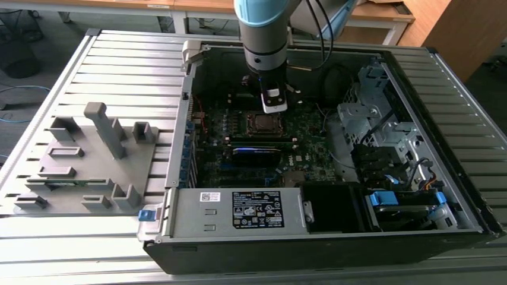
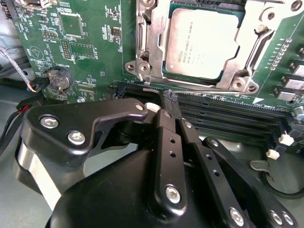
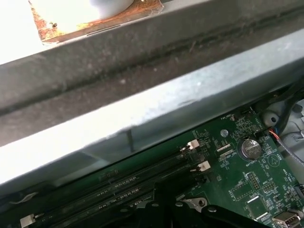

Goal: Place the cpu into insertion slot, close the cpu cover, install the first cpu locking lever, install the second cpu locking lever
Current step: 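Install the first cpu locking lever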

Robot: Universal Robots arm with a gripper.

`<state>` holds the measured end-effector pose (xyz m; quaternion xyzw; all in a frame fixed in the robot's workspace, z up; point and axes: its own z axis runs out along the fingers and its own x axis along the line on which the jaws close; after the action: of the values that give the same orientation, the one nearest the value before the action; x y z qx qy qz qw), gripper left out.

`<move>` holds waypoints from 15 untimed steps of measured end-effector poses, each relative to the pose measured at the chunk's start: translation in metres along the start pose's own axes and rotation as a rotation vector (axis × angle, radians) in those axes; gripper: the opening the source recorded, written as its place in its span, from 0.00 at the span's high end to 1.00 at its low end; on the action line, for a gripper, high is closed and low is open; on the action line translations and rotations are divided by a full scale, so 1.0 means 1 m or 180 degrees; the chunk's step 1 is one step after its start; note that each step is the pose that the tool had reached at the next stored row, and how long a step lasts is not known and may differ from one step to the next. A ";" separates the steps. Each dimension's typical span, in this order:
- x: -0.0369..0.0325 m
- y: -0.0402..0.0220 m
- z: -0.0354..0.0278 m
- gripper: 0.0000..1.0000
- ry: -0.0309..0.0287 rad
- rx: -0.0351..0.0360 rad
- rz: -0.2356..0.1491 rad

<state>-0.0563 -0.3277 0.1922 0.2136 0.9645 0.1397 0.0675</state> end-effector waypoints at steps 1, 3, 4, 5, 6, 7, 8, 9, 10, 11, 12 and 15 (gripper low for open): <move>-0.0001 0.0000 0.0002 0.89 -0.0002 0.0003 0.0000; -0.0002 0.0000 0.0004 0.89 -0.0007 0.0017 -0.0004; -0.0002 -0.0001 0.0006 0.89 -0.0011 0.0024 -0.0005; -0.0002 -0.0001 0.0009 0.89 -0.0014 0.0033 -0.0007; -0.0002 -0.0002 0.0011 0.89 -0.0018 0.0040 -0.0009; -0.0002 -0.0002 0.0012 0.89 -0.0021 0.0047 -0.0010; -0.0002 -0.0003 0.0014 0.89 -0.0024 0.0055 -0.0012; -0.0002 -0.0003 0.0015 0.89 -0.0027 0.0060 -0.0013; -0.0002 -0.0004 0.0015 0.89 -0.0029 0.0065 -0.0014; -0.0002 -0.0004 0.0015 0.89 -0.0029 0.0066 -0.0014; -0.0002 -0.0004 0.0015 0.89 -0.0030 0.0067 -0.0015; -0.0003 0.0002 -0.0003 0.89 -0.0030 0.0068 -0.0014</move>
<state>-0.0560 -0.3277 0.1926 0.2128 0.9661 0.1283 0.0700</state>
